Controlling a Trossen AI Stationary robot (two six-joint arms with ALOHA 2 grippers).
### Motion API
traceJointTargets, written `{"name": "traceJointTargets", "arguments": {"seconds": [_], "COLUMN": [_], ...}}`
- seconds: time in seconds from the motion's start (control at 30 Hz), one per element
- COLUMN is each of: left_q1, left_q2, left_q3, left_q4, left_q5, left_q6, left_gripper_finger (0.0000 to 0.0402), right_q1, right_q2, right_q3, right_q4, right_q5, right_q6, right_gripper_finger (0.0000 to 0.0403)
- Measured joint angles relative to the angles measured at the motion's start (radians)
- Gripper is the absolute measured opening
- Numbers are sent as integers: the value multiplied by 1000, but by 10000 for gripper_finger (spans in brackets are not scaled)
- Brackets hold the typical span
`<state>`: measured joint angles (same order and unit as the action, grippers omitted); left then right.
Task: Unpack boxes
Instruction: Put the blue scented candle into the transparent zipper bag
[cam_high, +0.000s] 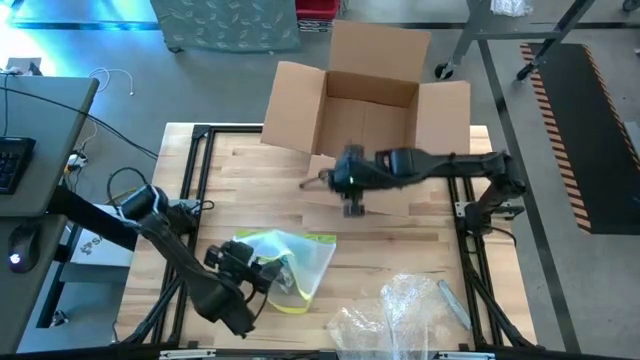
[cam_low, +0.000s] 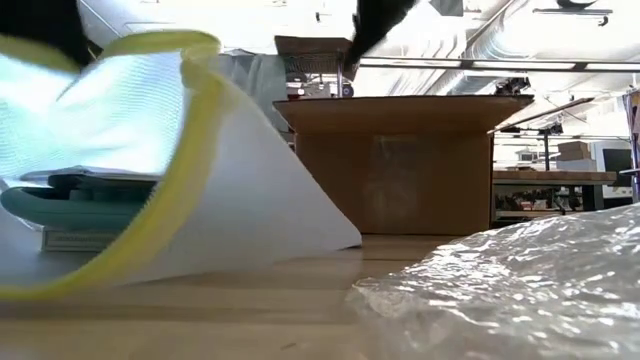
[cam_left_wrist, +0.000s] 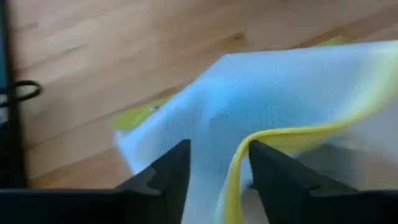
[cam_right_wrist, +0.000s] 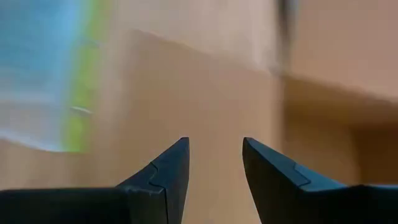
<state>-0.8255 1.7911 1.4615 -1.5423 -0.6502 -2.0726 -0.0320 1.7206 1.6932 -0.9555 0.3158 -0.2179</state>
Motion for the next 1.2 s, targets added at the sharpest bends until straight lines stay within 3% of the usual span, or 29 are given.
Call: {"name": "traceJointTargets", "arguments": {"seconds": [0.1,0.17,0.3,0.37,0.53,0.67,0.77,0.93,1.0,1.2], "left_q1": [-10,-9,43,118,420,694,904,1162,1224,1369], "left_q2": [-67,-110,-188,-233,-310,-339,-347,-346,-342,-292], "left_q3": [46,71,85,85,85,85,85,28,-7,-74], "left_q4": [0,-1,1,-2,30,169,381,759,890,1280], "left_q5": [-128,-265,-521,-521,-436,-429,-308,193,311,488], "left_q6": [23,41,197,308,708,1129,1516,1994,2094,2172], "left_gripper_finger": [172,175,171,166,155,153,153,154,154,154], "right_q1": [-101,-162,-294,-364,-480,-503,-499,-498,-494,-432], "right_q2": [0,0,0,0,0,2,2,1,-7,-34], "right_q3": [0,-5,-8,-17,-142,-278,-350,-420,-437,-447], "right_q4": [-8,27,80,128,261,363,420,423,424,431], "right_q5": [-33,-63,64,70,-203,-306,-328,-338,-338,-344], "right_q6": [-24,-47,-75,-58,-45,-45,-43,22,46,87], "right_gripper_finger": [136,136,136,136,136,136,136,135,135,134]}}
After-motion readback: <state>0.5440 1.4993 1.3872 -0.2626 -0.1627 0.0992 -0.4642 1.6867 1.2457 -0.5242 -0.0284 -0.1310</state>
